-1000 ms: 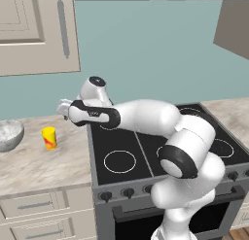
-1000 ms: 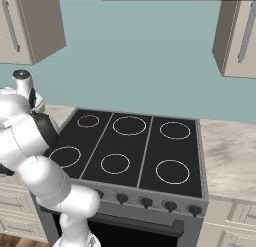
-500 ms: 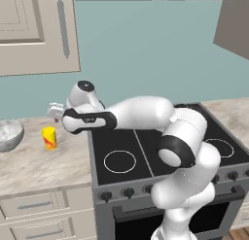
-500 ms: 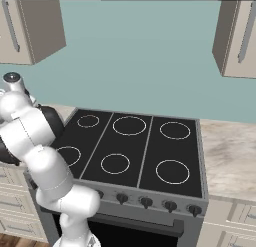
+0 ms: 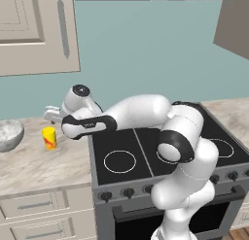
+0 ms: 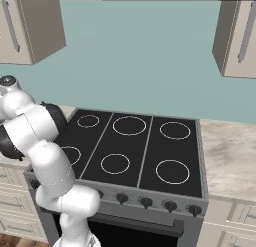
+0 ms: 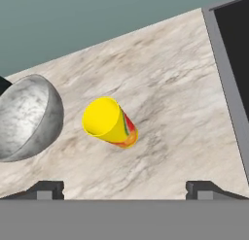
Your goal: Pick the cup and bowl from the counter and place them on the counter next to the sink.
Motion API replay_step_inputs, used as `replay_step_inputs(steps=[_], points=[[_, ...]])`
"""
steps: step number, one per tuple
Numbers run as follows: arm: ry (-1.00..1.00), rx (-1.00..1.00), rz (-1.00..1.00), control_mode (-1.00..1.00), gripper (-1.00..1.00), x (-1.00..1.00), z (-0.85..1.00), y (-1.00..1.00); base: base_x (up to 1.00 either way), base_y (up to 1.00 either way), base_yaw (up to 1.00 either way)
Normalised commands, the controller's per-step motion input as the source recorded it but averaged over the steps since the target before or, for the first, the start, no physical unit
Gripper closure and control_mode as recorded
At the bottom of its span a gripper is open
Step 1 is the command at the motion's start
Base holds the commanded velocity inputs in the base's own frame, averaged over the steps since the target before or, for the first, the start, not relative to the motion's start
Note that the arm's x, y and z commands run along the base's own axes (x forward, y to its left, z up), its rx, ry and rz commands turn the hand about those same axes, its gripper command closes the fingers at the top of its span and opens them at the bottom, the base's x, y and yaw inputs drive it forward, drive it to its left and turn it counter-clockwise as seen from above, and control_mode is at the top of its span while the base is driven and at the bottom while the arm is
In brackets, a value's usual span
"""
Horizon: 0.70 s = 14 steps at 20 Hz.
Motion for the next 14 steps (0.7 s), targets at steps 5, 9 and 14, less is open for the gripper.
replay_step_inputs(steps=[5, 9, 14], points=[[0.00, 0.00, 0.00, -1.00, -1.00, 0.03, -0.04, 0.00, 0.00, 0.00, 0.00], [0.00, 0.00, 0.00, -1.00, -1.00, 0.17, -0.16, 0.00, 0.00, 0.00, 0.00], [0.00, 0.00, 0.00, -1.00, -1.00, 0.17, -0.09, 0.00, 0.00, 0.00, 0.00]])
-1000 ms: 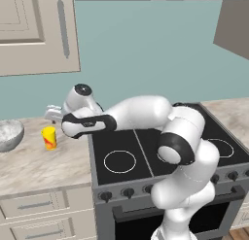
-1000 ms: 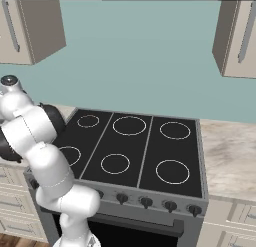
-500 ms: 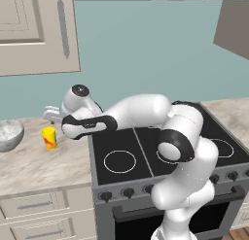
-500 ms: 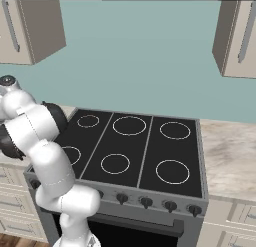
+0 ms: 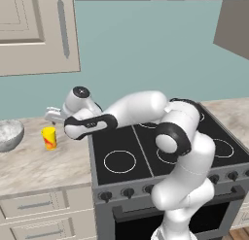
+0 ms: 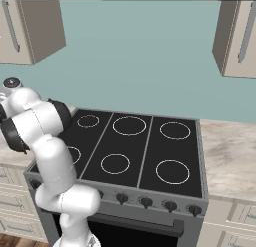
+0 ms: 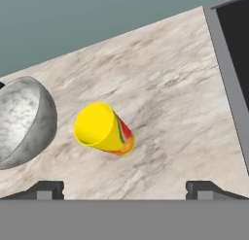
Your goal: Pick the cup and bowl from the counter and place them on the counter next to the sink.
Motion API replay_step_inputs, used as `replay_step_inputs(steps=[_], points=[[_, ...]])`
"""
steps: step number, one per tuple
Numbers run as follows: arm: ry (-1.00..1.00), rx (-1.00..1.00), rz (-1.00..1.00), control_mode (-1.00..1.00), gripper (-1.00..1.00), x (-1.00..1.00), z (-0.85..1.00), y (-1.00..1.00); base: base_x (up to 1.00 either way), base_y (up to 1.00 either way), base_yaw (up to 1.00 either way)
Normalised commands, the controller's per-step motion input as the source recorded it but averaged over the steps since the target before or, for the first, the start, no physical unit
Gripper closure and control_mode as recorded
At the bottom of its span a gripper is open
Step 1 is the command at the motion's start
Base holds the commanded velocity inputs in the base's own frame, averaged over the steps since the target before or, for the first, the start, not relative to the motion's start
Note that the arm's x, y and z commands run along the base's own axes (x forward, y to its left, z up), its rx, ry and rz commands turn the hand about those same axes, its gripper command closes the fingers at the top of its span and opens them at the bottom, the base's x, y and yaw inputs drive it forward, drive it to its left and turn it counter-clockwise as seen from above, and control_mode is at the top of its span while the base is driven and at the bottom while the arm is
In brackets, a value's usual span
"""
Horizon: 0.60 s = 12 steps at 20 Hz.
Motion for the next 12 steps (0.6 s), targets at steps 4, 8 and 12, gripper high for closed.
replay_step_inputs(steps=[4, 8, 12], points=[[0.00, 0.00, 0.00, -1.00, -1.00, 0.22, -0.01, 0.04, 0.00, 0.00, 0.00], [0.00, -0.01, 0.00, -1.00, -1.00, 0.26, 0.00, 0.12, 0.00, 0.00, 0.00], [0.00, -0.01, 0.00, -1.00, -1.00, 0.24, -0.05, 0.11, 0.00, 0.00, 0.00]])
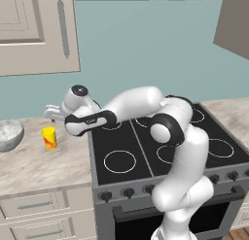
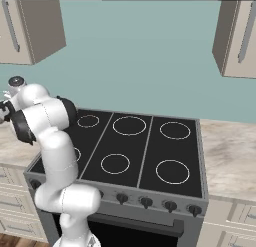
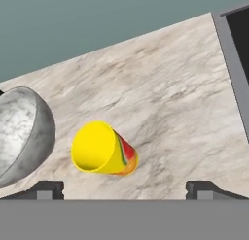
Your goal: Pick the cup and bowl from the counter and place them on the counter next to the sink.
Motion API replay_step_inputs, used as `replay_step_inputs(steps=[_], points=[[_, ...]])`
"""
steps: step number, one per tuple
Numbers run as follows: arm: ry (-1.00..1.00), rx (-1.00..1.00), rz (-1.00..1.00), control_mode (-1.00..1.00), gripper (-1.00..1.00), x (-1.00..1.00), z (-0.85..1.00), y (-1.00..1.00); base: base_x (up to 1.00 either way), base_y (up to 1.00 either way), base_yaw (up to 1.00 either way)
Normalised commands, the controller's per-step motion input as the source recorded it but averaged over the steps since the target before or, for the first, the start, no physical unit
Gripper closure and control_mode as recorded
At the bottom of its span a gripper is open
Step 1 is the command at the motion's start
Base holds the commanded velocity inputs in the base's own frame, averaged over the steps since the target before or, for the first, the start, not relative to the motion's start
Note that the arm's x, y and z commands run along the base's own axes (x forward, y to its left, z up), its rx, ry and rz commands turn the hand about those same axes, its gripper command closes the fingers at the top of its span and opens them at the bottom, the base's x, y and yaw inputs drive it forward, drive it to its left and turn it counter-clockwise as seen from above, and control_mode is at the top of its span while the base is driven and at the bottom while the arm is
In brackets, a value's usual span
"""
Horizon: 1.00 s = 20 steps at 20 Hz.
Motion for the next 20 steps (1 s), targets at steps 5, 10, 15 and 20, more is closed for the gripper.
replay_step_inputs(steps=[5, 10, 15, 20], points=[[0.01, -0.02, 0.00, -1.00, -1.00, 0.08, -0.17, 0.12, 0.00, 0.00, 0.00], [0.02, -0.02, 0.00, -1.00, -1.00, 0.02, -0.17, 0.12, 0.00, 0.00, 0.00], [0.02, -0.03, 0.00, -1.00, -1.00, 0.05, -0.11, 0.11, 0.00, 0.00, 0.00], [0.04, -0.05, 0.00, -1.00, -1.00, 0.15, -0.08, 0.06, 0.00, 0.00, 0.00]])
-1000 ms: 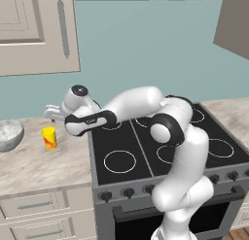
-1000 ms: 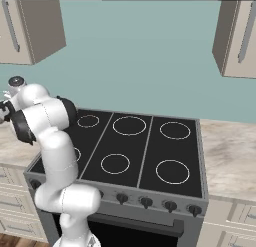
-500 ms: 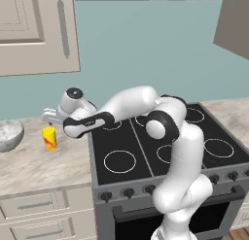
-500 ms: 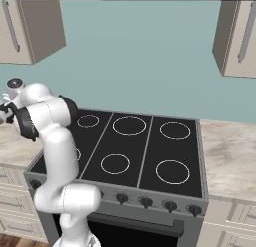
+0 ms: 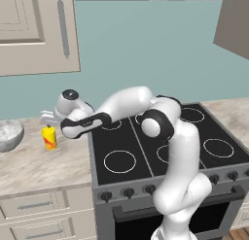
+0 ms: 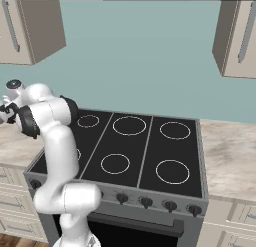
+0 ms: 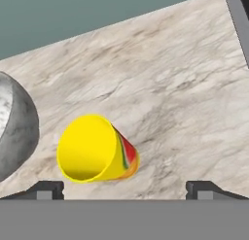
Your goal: Pick the cup and bowl from the counter and place them on the counter next to the sink.
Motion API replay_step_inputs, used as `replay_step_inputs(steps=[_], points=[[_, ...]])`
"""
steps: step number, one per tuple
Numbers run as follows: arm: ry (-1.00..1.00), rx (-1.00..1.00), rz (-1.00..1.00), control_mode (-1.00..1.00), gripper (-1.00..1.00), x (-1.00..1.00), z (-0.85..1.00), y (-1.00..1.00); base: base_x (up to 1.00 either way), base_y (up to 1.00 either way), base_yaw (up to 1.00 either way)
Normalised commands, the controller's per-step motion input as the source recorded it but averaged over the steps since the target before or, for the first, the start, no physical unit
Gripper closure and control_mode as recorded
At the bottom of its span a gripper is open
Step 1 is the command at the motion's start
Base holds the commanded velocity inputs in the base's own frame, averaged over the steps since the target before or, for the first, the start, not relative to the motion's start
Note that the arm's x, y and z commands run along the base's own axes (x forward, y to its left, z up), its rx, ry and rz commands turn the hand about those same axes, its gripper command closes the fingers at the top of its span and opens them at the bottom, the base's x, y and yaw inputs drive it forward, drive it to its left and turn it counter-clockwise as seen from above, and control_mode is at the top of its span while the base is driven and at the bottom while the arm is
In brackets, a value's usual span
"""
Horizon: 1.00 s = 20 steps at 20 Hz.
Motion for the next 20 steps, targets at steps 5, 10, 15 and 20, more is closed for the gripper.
replay_step_inputs(steps=[5, 10, 15, 20], points=[[0.01, -0.03, 0.00, -1.00, -1.00, 0.16, -0.11, 0.05, 0.00, 0.00, 0.00], [0.00, -0.02, 0.00, -1.00, -1.00, 0.19, -0.12, 0.08, 0.00, 0.00, 0.00], [0.01, -0.01, 0.00, -1.00, -1.00, 0.20, -0.11, 0.09, 0.00, 0.00, 0.00], [0.02, -0.03, 0.00, -1.00, -1.00, 0.21, -0.09, 0.13, 0.00, 0.00, 0.00]])
